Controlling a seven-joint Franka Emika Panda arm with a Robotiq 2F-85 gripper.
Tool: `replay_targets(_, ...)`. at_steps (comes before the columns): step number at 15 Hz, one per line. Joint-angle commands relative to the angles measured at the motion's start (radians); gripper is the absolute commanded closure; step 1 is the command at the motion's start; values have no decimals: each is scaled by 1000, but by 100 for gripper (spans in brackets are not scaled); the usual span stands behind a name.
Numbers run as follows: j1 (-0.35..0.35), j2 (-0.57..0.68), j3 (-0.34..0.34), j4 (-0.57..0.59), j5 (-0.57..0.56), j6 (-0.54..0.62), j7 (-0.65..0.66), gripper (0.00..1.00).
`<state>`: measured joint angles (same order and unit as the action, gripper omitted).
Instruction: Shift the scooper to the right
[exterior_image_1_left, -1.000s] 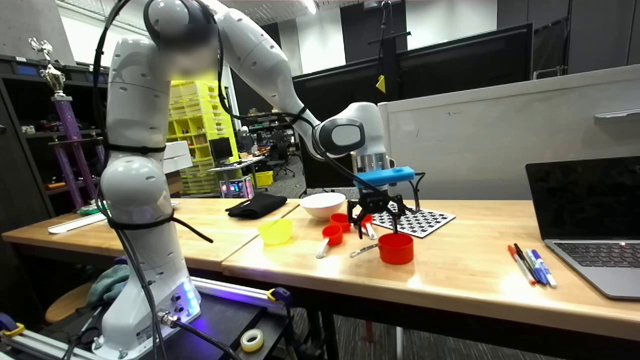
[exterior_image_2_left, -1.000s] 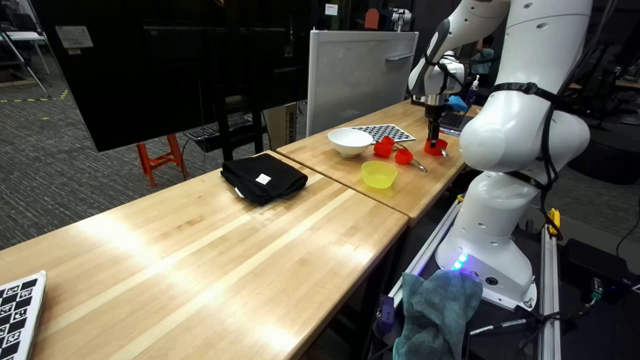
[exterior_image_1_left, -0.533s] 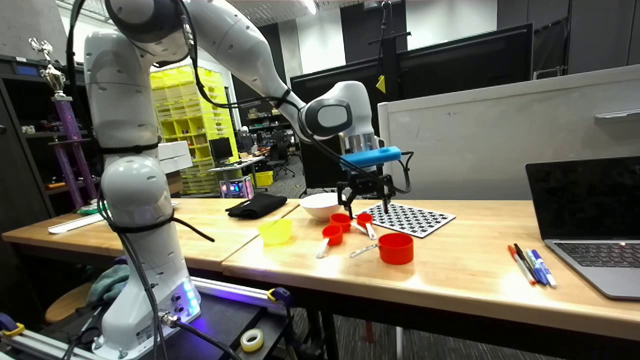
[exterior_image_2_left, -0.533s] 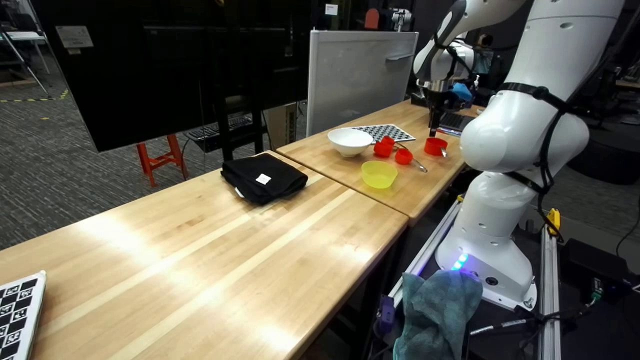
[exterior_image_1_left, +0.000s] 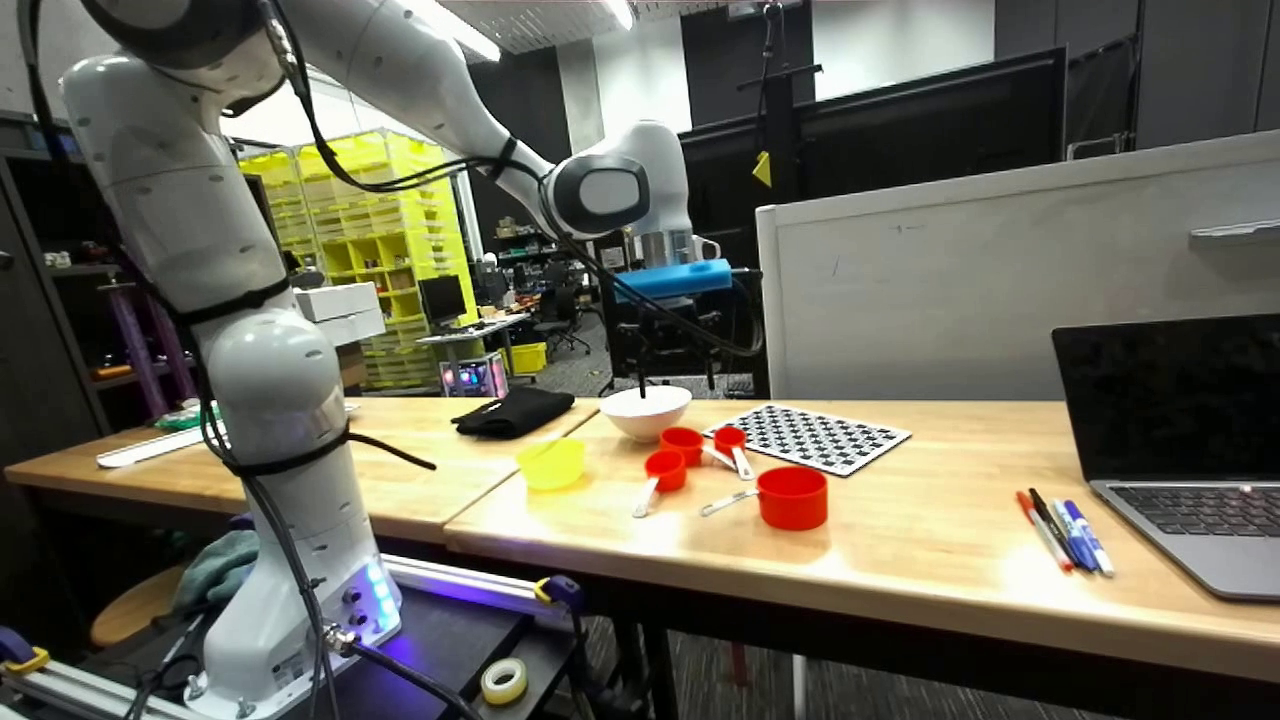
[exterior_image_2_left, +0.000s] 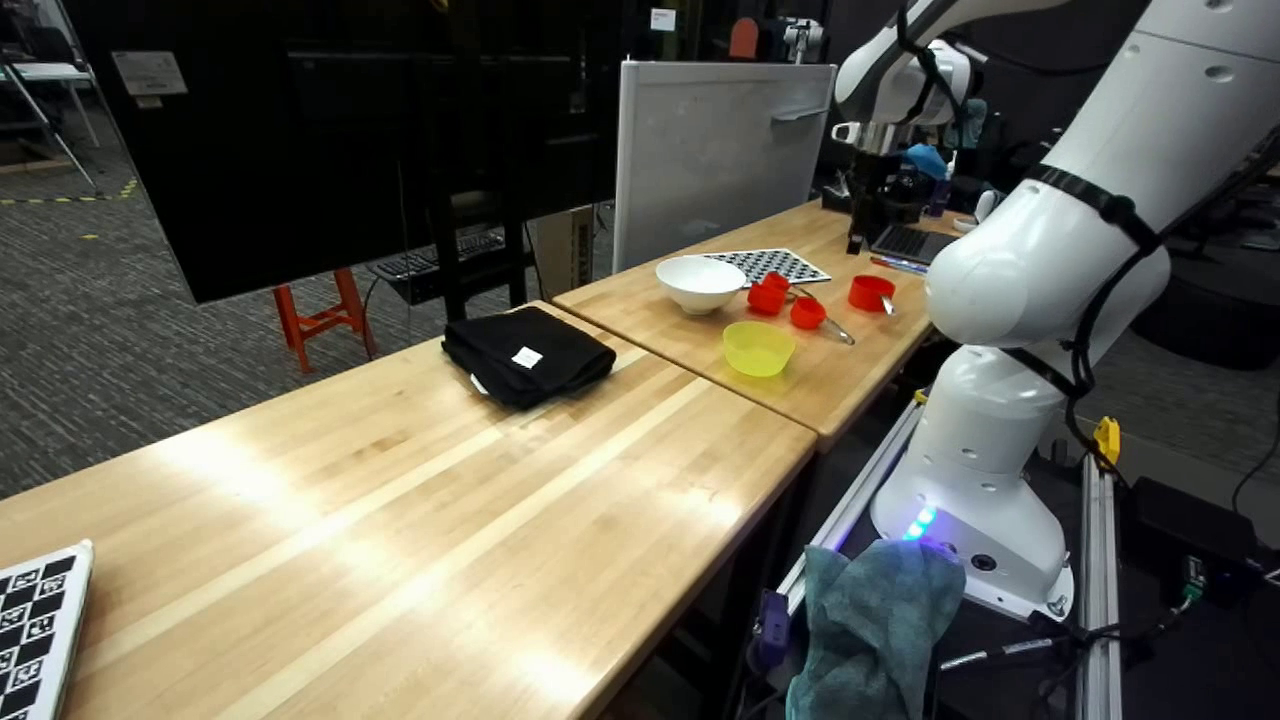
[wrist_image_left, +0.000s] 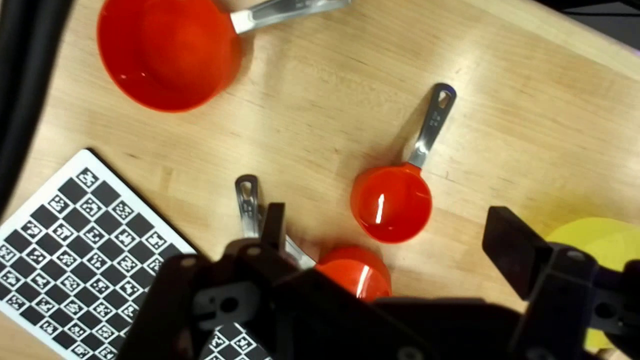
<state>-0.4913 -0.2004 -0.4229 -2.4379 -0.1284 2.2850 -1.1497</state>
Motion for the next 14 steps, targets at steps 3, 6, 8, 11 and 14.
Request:
replay_targets(3, 43, -229, 42, -120, -80, -82, 213, 0)
replay_targets(6, 66, -305, 70, -155, -101, -128, 312, 0)
replay_targets(8, 86, -341, 82, -174, -101, -150, 362, 0)
replay_targets(11, 116, -379, 93, -195, -89, -169, 432, 0)
replay_targets(14, 139, -345, 65, -174, -95, -160, 421, 0)
